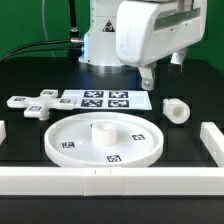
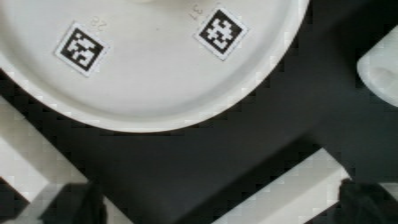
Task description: Assemble round table
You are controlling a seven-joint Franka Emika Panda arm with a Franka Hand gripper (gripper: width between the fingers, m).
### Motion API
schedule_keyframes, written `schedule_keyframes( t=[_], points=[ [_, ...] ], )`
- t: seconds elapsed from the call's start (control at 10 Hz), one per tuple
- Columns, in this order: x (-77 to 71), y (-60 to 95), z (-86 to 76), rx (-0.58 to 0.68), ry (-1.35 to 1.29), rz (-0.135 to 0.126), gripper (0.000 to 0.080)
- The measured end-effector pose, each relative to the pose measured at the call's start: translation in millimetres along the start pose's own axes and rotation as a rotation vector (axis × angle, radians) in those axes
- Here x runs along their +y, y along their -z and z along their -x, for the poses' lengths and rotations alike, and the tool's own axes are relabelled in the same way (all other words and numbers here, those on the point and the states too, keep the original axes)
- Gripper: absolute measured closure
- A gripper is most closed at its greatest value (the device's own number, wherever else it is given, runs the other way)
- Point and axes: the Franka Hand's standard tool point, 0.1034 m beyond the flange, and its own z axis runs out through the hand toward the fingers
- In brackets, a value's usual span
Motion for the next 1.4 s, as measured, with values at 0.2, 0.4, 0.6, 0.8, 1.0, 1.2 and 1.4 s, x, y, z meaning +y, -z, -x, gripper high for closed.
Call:
schedule_keyframes(
  t=[0.2, 0.4, 0.6, 0.8, 1.0, 1.2, 1.4],
  points=[
    [0.0, 0.0, 0.0, 0.0, 0.0, 0.0, 0.015],
    [-0.1, -0.4, 0.1, 0.0, 0.0, -0.001, 0.015],
    [1.6, -4.2, 3.6, 0.002, 0.016, 0.003, 0.015],
    [8.8, -35.9, 38.8, 0.032, 0.086, 0.038, 0.015],
    [21.2, -60.6, 61.9, 0.049, 0.13, 0.056, 0.015],
    [32.2, -76.4, 73.2, 0.043, 0.135, 0.044, 0.015],
    [40.2, -83.9, 76.9, 0.041, 0.137, 0.039, 0.015]
  ],
)
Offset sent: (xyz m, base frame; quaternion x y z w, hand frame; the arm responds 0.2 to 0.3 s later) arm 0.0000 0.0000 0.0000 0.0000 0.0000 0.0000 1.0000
